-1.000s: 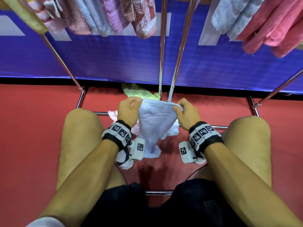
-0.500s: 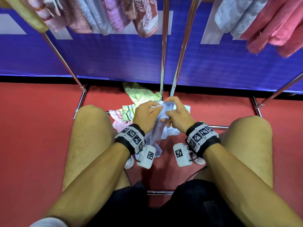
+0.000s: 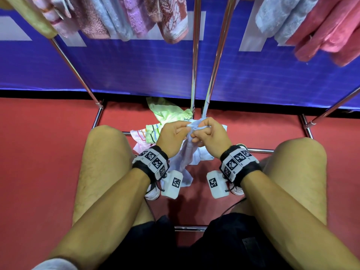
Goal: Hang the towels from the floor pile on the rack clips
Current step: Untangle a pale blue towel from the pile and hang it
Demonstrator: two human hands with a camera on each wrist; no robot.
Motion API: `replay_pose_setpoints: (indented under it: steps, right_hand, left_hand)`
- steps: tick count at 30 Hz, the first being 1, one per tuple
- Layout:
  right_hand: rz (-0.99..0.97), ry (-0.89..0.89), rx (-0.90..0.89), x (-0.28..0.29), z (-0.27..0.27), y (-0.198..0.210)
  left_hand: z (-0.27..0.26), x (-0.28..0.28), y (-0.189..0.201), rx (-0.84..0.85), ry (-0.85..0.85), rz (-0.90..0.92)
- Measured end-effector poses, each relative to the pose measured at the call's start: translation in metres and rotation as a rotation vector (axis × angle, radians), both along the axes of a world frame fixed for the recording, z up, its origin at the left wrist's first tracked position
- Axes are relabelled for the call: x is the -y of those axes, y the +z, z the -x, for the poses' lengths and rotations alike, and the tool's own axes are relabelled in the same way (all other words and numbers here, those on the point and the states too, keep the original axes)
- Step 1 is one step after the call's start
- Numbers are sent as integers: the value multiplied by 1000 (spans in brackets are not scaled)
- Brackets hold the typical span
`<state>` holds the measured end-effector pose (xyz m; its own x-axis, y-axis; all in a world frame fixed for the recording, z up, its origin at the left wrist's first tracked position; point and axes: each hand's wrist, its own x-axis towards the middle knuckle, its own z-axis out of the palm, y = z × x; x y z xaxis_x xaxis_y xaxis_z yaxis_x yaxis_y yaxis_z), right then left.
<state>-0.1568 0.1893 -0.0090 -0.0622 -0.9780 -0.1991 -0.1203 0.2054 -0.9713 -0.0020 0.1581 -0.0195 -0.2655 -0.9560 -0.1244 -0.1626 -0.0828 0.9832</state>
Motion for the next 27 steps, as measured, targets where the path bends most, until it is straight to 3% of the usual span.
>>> replay_pose_setpoints:
  steps: [8, 19, 27]
  right_hand:
    - [59, 112, -153, -1, 2, -3]
    - [55, 41, -244, 3, 8, -13]
    - [90, 56, -336, 5, 15, -22]
  left_hand:
    - [-1, 2, -11, 16, -49, 1]
    - [4, -3, -1, 111, -121, -20]
    - [-1, -3, 1, -25, -110, -137]
